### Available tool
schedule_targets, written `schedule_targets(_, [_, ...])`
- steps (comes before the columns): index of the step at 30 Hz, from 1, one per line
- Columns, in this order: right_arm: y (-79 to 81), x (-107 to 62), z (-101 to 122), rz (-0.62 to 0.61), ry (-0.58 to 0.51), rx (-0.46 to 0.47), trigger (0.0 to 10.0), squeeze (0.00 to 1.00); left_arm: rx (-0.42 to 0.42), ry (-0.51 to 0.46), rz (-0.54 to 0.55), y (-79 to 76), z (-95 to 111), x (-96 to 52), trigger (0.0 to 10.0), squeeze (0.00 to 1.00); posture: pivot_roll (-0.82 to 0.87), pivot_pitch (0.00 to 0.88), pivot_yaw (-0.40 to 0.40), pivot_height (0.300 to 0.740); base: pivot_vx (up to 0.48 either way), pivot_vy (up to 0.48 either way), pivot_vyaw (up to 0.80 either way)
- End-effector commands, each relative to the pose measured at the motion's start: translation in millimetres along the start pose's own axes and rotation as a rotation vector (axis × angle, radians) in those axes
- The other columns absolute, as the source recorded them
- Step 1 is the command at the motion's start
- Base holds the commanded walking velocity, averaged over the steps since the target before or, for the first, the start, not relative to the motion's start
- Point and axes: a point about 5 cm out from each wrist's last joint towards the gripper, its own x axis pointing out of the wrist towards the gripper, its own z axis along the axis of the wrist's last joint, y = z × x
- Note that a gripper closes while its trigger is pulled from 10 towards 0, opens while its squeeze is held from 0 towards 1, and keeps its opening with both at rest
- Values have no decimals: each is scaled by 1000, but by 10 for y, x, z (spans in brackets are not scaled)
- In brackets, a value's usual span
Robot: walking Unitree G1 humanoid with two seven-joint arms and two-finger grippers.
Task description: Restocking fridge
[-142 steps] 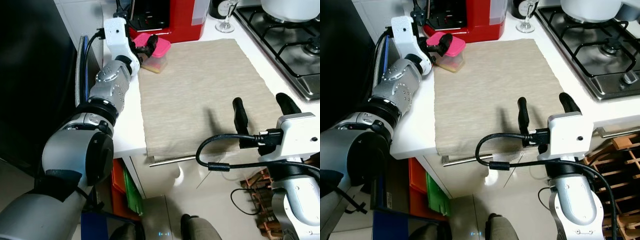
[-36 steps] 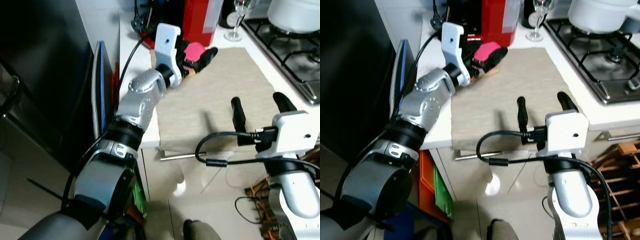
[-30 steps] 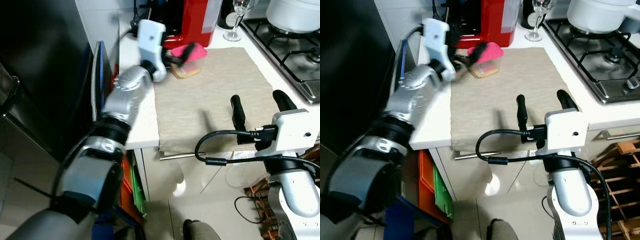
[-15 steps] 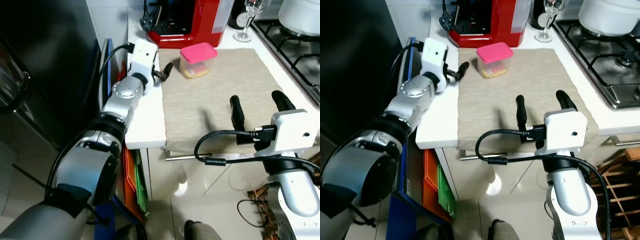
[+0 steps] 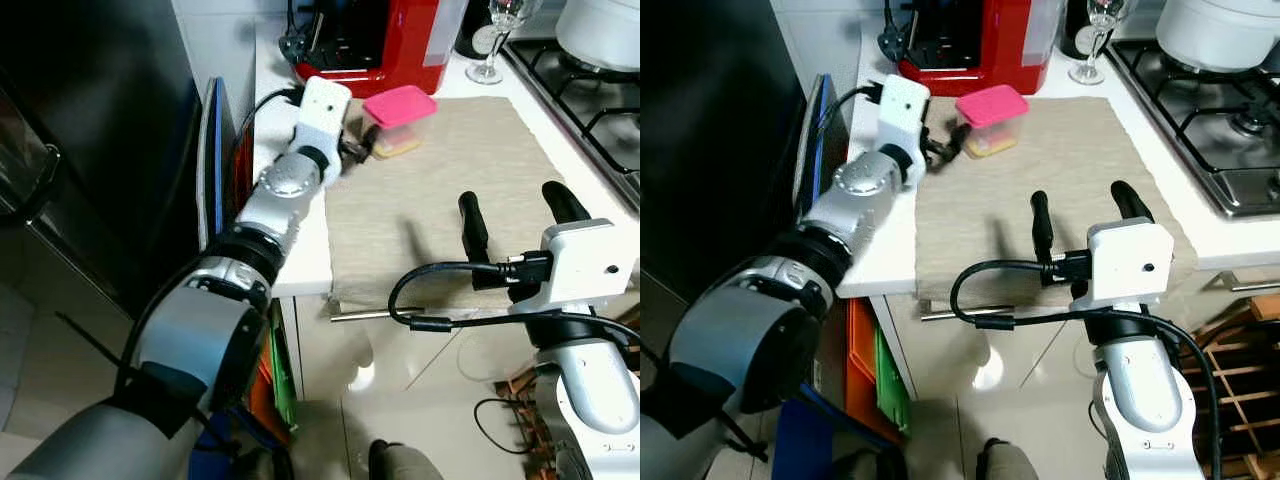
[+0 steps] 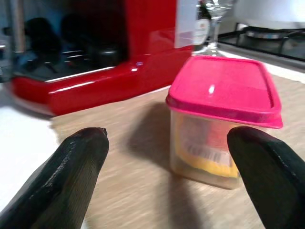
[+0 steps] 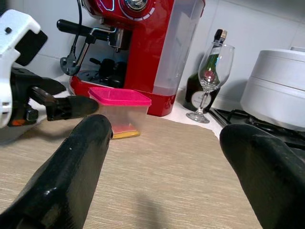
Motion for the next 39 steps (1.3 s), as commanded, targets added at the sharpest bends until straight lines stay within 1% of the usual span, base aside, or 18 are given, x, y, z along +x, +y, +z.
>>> schedule_targets(1, [-1,0,14,4,-9,-1,10000,0,10,-38,-15,-20,107,25,10000,0,-310,127,50,740,0,0,0])
schedule_targets(6, [3,14,8,7,-11,1,10000,0,-35,-78,-98,-216,167,58,10000,0,-306,123,50,740,0,0,0])
schedule_targets(8, [1,13,10,7,-12,0,10000,0,-61,-113,-174,-354,221,63,10000,0,-306,123,50,740,0,0,0])
schedule_targets(10, [-1,12,10,6,-12,-1,10000,0,-72,-137,-220,-440,257,59,10000,0,-306,122,51,740,0,0,0])
schedule_targets(13, [-2,13,8,5,-12,-2,10000,0,-66,-147,-234,-486,270,50,10000,0,-306,122,51,740,0,0,0])
schedule_targets(15, [6,15,5,4,-12,-1,10000,0,-65,-144,-194,-440,230,30,10000,0,-304,118,56,740,0,0,0])
schedule_targets(17, [9,15,4,4,-12,-1,10000,0,-62,-141,-181,-422,214,23,10000,0,-304,118,56,740,0,0,0])
schedule_targets(18, [13,13,1,4,-11,0,10000,0,-63,-136,-151,-385,183,5,10000,0,-302,115,57,740,0,0,0])
schedule_targets(21, [20,8,-11,5,-8,3,10000,0,-74,-117,-12,-281,107,-76,10000,0,-298,111,57,740,0,0,0])
schedule_targets(23, [27,14,-24,7,-6,5,10000,0,-42,-97,48,-296,66,-121,10000,0,-291,107,56,740,0,0,0])
schedule_targets(25, [36,27,-35,10,-5,8,10000,0,-70,-65,102,-322,10,-141,10000,0,-285,103,52,740,0,0,0])
schedule_targets(26, [47,41,-39,15,-7,11,10000,0,-84,-53,118,-363,-27,-143,10000,0,-281,93,46,740,0,0,0])
schedule_targets(27, [47,41,-39,15,-7,11,10000,0,-84,-53,118,-363,-27,-143,10000,0,-281,93,46,740,0,0,0])
schedule_targets(29, [86,78,-39,33,-21,17,10000,0,-94,-42,141,-446,-112,-151,10000,0,-280,70,43,740,0,0,0])
schedule_targets(32, [92,118,-52,40,-29,18,10000,0,-102,-52,149,-492,-151,-208,10000,0,-274,63,44,740,0,0,0])
schedule_targets(35, [100,161,-72,41,-32,20,10000,0,-126,-111,160,-425,-111,-282,10000,0,-264,58,45,740,187,-257,0])
schedule_targets(37, [107,183,-71,50,-38,21,10000,0,-106,-103,186,-400,-115,-295,10000,0,-270,55,46,740,262,-398,0])
schedule_targets(39, [105,187,-72,51,-40,20,10000,0,-110,-102,195,-396,-117,-294,10000,0,-272,51,46,740,262,-398,0])
